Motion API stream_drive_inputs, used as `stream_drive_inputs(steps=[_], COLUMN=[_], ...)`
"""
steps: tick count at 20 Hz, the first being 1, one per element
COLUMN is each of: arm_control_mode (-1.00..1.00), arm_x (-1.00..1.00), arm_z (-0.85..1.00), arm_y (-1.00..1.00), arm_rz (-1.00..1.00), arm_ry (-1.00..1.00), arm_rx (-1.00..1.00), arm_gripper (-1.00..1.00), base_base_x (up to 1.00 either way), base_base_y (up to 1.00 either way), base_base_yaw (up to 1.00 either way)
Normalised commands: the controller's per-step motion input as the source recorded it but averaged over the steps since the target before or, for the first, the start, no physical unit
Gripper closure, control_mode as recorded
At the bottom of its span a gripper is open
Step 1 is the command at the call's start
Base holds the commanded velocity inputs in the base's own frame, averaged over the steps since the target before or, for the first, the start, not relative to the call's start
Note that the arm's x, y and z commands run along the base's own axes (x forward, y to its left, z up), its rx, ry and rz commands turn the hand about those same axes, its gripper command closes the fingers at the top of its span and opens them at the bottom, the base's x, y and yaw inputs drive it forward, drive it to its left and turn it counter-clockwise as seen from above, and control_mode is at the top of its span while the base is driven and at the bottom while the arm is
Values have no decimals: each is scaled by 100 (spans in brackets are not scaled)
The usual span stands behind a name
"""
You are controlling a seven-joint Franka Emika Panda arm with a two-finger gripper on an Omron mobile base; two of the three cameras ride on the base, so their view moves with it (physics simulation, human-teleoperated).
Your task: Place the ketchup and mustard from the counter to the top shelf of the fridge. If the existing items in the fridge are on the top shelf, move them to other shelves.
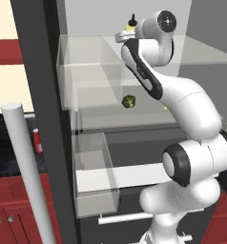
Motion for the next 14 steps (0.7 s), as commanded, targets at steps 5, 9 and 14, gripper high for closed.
stream_drive_inputs(steps=[5, 9, 14], arm_control_mode=[-100, -100, -100], arm_x=[12, 17, 9], arm_z=[0, 0, 0], arm_y=[0, 0, 0], arm_rz=[0, 0, 0], arm_ry=[0, 0, 0], arm_rx=[0, 0, 0], arm_gripper=[-100, -100, -100], base_base_x=[0, 0, 0], base_base_y=[0, 0, 0], base_base_yaw=[0, 0, 0])
